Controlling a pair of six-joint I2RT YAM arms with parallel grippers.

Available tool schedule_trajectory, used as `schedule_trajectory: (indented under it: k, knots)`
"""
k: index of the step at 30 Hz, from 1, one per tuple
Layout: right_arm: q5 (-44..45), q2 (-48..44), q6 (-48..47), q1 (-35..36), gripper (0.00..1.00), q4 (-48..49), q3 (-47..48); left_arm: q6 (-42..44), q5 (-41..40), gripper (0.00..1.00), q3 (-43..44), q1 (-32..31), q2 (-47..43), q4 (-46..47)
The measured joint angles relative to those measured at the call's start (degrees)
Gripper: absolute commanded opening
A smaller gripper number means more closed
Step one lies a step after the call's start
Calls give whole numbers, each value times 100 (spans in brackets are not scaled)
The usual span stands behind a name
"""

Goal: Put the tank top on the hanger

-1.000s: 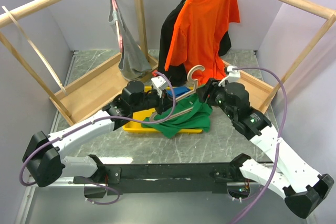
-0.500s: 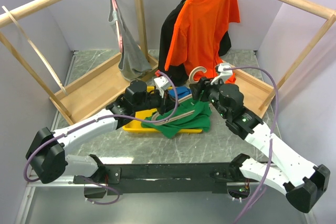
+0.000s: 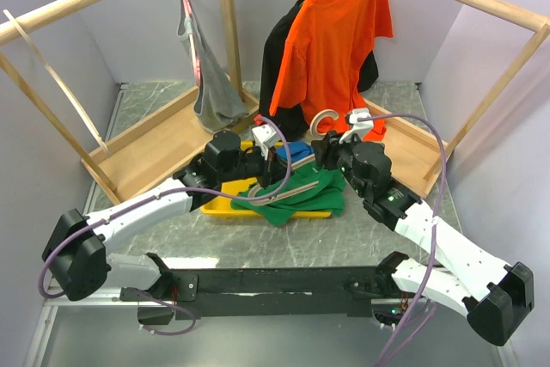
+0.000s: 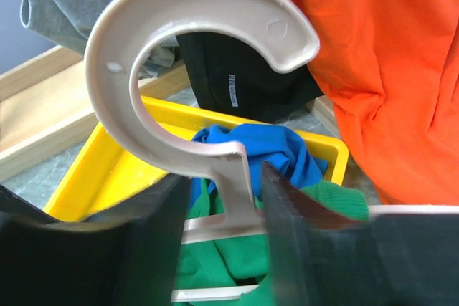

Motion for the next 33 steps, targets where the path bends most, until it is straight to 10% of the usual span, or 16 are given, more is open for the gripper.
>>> schedule_trajectory:
  k: [9,20,33]
  knots:
    - [155,4,-146,0,0,22,-199,-133,-114,33,186,-9,-24,-105]
    - [400,-76,-168,260,0,190,-271,-815,-1078,63,295,-42,-33,-271]
    - [927,-109,-212,636,0,87,-275,-2562,-3375,53,518,186,-70,-1349]
